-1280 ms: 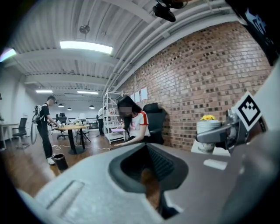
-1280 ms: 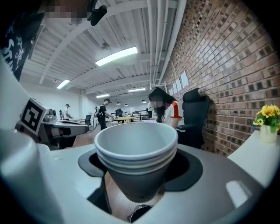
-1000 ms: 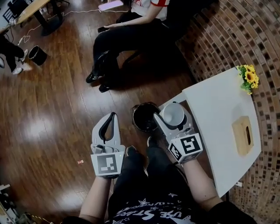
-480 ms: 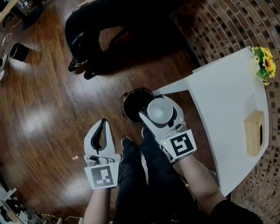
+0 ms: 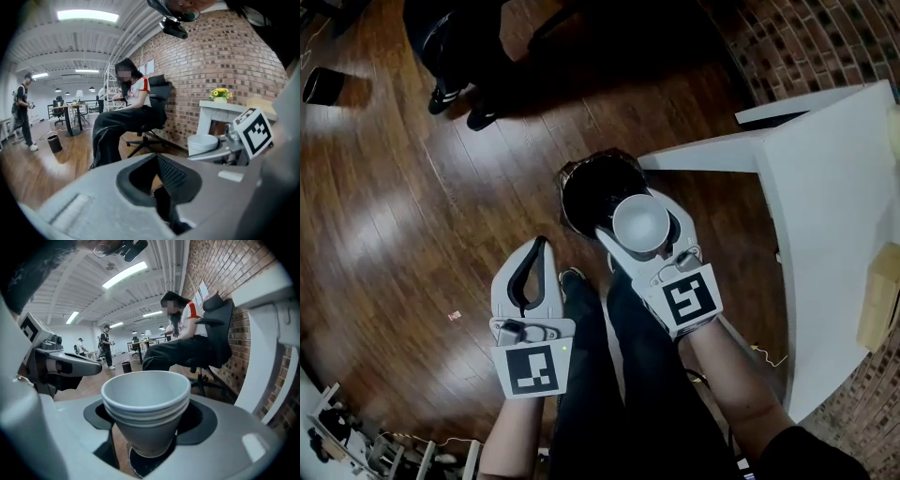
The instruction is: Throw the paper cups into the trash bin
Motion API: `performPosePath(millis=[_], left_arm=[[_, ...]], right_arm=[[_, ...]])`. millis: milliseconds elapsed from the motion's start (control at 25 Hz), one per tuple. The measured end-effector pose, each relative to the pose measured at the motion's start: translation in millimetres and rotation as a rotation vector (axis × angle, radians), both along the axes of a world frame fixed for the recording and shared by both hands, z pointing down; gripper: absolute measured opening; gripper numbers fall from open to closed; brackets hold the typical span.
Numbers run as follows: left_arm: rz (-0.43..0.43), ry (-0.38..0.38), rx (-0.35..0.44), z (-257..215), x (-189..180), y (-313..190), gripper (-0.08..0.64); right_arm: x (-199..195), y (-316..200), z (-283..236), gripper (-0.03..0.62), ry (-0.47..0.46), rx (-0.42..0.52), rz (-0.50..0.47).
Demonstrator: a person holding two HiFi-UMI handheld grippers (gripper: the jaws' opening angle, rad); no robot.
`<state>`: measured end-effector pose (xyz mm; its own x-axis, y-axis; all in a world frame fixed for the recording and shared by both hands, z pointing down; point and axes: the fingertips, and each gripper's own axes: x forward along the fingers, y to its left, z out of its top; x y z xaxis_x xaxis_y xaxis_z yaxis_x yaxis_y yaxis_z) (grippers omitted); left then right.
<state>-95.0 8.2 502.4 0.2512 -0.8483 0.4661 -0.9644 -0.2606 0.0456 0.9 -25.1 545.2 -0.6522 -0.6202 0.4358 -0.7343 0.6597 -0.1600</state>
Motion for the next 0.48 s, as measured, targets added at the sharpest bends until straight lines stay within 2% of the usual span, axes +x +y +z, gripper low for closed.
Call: performPosePath(millis=[160, 480], left_arm=[[0.038, -0.035, -0.032, 36, 5, 2, 0.005], [0.074, -0.058, -0.115, 98, 24, 9, 0.005]], right_arm=[[1, 6, 40, 0.351, 0.025, -0.030, -0.002], [11, 17, 105, 0.353, 0.077, -0.147, 0.017]])
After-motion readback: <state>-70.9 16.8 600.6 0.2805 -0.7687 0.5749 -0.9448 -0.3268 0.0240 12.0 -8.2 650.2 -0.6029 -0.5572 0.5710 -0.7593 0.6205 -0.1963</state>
